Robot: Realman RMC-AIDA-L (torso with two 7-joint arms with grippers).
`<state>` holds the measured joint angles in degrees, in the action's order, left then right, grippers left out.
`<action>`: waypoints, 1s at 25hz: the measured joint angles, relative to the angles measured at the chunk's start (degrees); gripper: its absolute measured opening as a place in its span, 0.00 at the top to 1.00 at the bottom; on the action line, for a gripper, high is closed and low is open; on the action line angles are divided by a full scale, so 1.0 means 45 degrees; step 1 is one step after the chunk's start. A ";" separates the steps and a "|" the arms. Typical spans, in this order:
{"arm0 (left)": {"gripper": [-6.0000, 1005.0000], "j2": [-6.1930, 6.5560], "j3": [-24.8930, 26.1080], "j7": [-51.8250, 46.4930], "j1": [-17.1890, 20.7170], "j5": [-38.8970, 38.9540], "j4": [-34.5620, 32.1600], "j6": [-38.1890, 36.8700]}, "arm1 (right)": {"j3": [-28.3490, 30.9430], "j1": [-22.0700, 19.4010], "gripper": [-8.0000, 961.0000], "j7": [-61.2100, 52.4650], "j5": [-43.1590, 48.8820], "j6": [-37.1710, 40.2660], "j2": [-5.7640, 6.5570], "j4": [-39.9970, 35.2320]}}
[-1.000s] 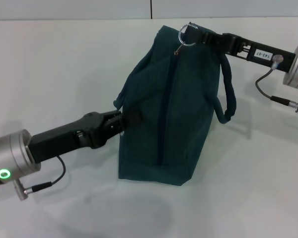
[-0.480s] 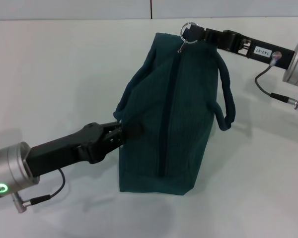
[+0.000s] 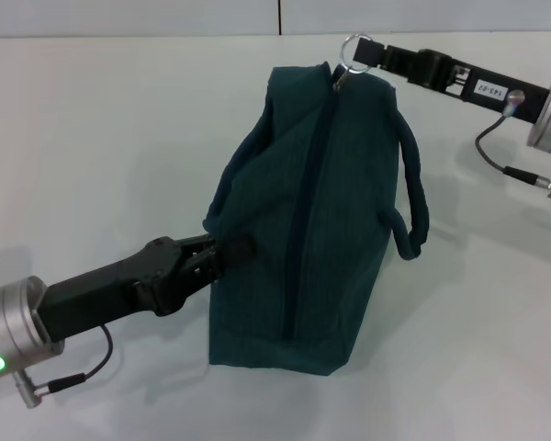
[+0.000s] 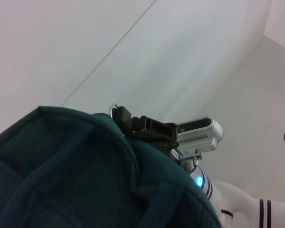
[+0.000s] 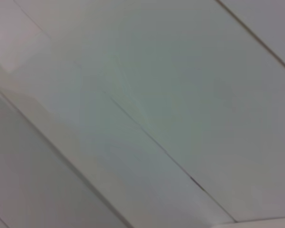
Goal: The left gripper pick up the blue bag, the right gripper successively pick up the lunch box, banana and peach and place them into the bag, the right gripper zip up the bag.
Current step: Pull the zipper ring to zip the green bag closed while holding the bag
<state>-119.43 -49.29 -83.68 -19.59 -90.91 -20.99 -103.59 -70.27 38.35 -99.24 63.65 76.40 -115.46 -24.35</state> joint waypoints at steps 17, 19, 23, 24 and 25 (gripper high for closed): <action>0.94 0.0097 0.0589 -0.0018 0.0870 0.0052 -0.0149 0.0099 | 0.0253 -0.0342 0.99 0.0476 -0.0027 -0.0226 0.0014 -0.0054; 0.93 0.0097 0.0594 -0.0032 0.0811 0.0057 -0.0156 0.0115 | 0.0254 -0.0363 0.99 0.0483 -0.0031 -0.0175 0.0014 -0.0057; 0.93 0.0116 0.0682 -0.0043 0.0700 0.0092 -0.0286 0.0128 | 0.0262 -0.0494 0.99 0.0494 -0.0033 0.0083 0.0014 -0.0126; 0.93 0.0124 0.0830 -0.0068 0.0683 0.0108 -0.0334 0.0128 | 0.0269 -0.0554 0.99 0.0497 -0.0033 0.0141 0.0013 -0.0189; 0.92 0.0129 0.1018 -0.0126 0.0666 0.0115 -0.0366 0.0128 | 0.0281 -0.0626 0.99 0.0501 -0.0034 0.0178 0.0010 -0.0290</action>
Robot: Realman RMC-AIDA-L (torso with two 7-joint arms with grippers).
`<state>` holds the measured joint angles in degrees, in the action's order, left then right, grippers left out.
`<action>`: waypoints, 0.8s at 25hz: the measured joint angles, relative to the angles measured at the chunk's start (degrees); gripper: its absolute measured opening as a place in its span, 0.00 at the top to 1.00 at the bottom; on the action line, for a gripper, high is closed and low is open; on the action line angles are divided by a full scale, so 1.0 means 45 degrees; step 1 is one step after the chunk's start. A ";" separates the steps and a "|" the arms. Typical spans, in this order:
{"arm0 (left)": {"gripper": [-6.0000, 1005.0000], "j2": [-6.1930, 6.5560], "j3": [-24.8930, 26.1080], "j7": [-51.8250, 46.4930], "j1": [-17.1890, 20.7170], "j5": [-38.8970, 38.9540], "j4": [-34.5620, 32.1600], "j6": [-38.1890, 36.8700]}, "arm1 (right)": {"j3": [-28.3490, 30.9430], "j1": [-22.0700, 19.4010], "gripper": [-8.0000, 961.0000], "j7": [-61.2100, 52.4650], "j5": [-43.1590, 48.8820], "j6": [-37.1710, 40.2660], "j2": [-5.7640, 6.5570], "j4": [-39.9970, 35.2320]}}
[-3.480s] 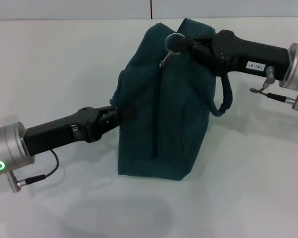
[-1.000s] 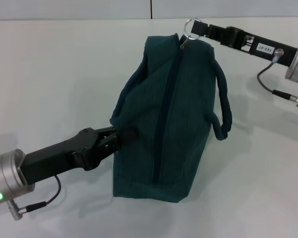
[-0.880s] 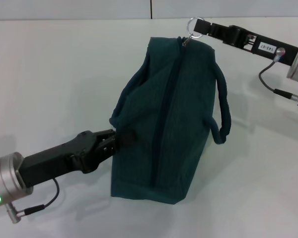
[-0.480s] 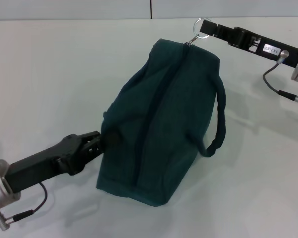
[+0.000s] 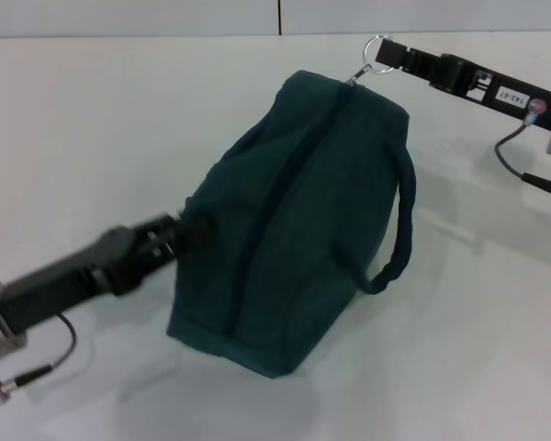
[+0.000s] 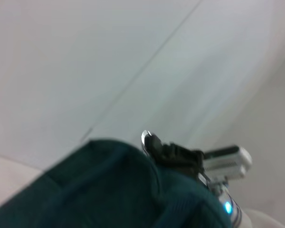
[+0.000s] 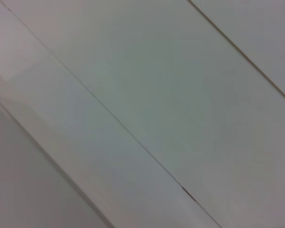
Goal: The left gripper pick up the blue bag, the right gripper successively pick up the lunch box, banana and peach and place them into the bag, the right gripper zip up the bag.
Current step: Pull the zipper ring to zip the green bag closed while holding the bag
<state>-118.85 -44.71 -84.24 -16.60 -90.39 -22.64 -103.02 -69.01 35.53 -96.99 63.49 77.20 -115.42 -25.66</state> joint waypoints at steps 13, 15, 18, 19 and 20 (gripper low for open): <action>0.33 0.0317 0.2742 -0.2917 -0.1709 -0.0165 -0.0466 0.0780 | 0.0145 -0.0276 0.99 0.0305 0.0002 0.0594 0.0006 -0.0205; 0.27 0.0445 0.2697 -0.3500 -0.2294 -0.0408 -0.0473 0.1032 | 0.0144 -0.0279 0.99 0.0373 0.0003 0.0641 0.0005 -0.0187; 0.23 0.0528 0.2684 -0.3997 -0.3154 -0.0972 -0.0487 0.1363 | 0.0141 -0.0280 0.99 0.0463 0.0006 0.0692 0.0004 -0.0168; 0.21 0.0528 0.2684 -0.3997 -0.3154 -0.0972 -0.0487 0.1363 | 0.0140 -0.0280 0.99 0.0486 0.0007 0.0710 0.0001 -0.0163; 0.20 0.0576 0.2675 -0.4555 -0.3872 -0.1722 -0.0488 0.1715 | 0.0139 -0.0279 0.99 0.0491 0.0009 0.0729 -0.0006 -0.0159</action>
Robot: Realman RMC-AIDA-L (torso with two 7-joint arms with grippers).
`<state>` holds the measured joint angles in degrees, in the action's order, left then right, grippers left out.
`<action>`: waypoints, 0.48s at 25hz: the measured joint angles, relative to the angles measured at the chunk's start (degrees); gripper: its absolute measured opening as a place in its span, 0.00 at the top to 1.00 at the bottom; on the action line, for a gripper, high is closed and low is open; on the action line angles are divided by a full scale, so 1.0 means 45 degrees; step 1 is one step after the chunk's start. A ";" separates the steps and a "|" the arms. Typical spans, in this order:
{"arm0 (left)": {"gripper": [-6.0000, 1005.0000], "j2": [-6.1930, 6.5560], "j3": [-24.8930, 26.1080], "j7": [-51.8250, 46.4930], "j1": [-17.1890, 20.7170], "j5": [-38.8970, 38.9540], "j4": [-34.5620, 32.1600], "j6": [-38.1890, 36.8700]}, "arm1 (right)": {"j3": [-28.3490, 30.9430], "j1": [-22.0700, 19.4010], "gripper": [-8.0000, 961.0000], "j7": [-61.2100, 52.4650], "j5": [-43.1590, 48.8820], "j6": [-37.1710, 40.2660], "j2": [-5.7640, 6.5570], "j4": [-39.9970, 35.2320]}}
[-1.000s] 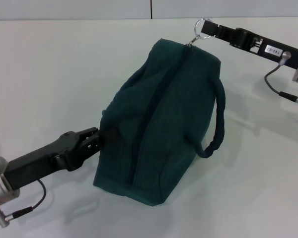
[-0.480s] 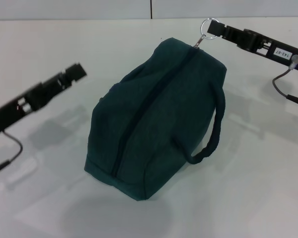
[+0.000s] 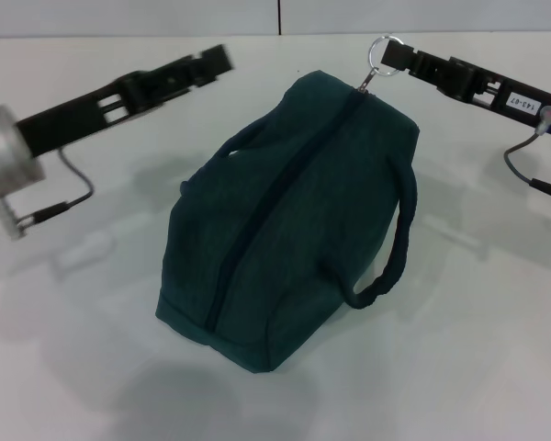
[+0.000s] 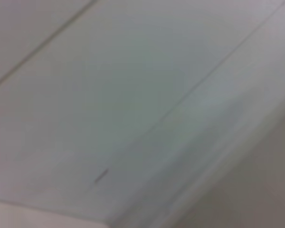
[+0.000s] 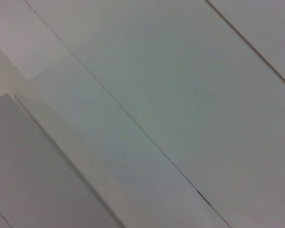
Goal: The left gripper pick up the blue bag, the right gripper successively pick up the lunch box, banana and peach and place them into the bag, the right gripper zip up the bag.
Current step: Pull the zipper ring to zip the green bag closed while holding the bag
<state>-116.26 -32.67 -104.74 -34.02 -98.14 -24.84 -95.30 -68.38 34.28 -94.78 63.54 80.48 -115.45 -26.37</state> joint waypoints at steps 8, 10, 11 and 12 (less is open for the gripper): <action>0.12 0.0052 -0.0102 -0.2074 -0.1059 -0.2400 -0.0691 0.0650 | 0.0006 -0.0001 0.99 0.0196 0.0003 0.0122 0.0012 0.0040; 0.12 0.0033 -0.0360 -0.2322 -0.1083 -0.2489 -0.0856 0.0659 | 0.0013 -0.0038 0.99 0.0294 0.0003 0.0149 0.0000 0.0051; 0.12 0.0025 -0.0556 -0.2451 -0.1097 -0.2506 -0.0951 0.0660 | 0.0014 -0.0062 0.99 0.0312 0.0001 0.0155 -0.0003 0.0051; 0.13 0.0009 -0.0753 -0.2592 -0.1114 -0.2520 -0.1070 0.0663 | 0.0016 -0.0079 0.99 0.0320 -0.0003 0.0158 -0.0003 0.0051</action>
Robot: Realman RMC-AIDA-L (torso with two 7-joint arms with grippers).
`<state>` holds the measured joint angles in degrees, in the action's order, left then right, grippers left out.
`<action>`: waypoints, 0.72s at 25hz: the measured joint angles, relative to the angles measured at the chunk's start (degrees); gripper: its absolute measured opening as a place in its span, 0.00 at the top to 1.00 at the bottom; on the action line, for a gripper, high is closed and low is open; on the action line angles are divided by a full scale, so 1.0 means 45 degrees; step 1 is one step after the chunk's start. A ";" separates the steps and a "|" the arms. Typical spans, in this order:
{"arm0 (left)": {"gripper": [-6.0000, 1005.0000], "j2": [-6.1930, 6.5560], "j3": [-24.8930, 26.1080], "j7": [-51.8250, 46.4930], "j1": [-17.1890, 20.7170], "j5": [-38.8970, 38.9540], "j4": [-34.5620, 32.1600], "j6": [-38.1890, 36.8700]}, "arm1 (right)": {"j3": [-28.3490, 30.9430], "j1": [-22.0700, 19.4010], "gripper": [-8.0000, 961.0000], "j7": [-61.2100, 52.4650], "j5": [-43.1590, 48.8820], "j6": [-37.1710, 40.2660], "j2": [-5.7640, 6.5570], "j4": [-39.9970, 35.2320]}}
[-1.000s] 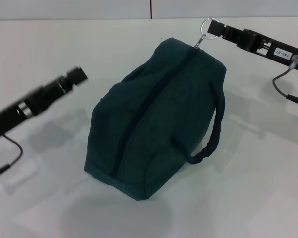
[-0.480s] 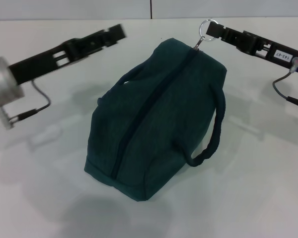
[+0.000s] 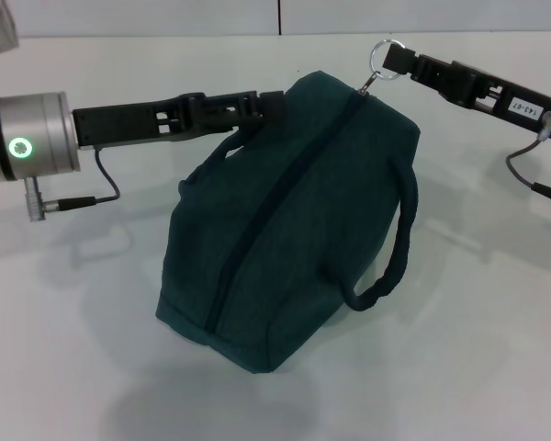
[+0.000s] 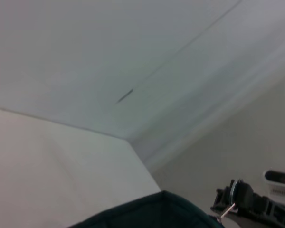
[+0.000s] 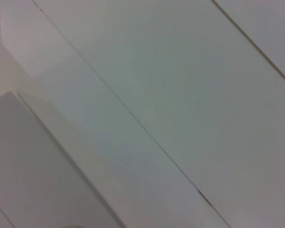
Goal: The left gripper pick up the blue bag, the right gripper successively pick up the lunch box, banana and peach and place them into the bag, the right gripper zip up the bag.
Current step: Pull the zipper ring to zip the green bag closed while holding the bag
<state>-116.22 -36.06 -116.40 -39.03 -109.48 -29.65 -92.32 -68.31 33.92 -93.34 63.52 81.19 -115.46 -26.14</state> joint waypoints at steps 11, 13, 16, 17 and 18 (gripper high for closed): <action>0.17 -0.0357 -0.0970 -0.0111 -0.0216 -0.0109 -0.1068 0.0070 | 0.0108 -0.0042 0.98 0.0037 -0.0024 0.0096 0.0013 0.0029; 0.18 -0.0410 -0.1077 -0.0095 -0.0274 -0.0160 -0.1208 0.0159 | 0.0107 -0.0051 0.97 0.0039 -0.0027 0.0100 0.0014 0.0029; 0.19 -0.0438 -0.1137 -0.0028 -0.0303 -0.0175 -0.1374 0.0253 | 0.0107 -0.0059 0.97 0.0040 -0.0032 0.0110 0.0015 0.0030; 0.19 -0.0442 -0.1142 0.0034 -0.0303 -0.0190 -0.1404 0.0263 | 0.0106 -0.0062 0.97 0.0040 -0.0033 0.0113 0.0015 0.0030; 0.19 -0.0445 -0.1160 0.0137 -0.0305 -0.0208 -0.1418 0.0263 | 0.0106 -0.0069 0.97 0.0041 -0.0034 0.0115 0.0014 0.0029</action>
<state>-118.22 -41.28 -115.79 -40.41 -110.42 -36.03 -91.13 -67.83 33.61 -93.15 63.37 81.71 -115.40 -26.01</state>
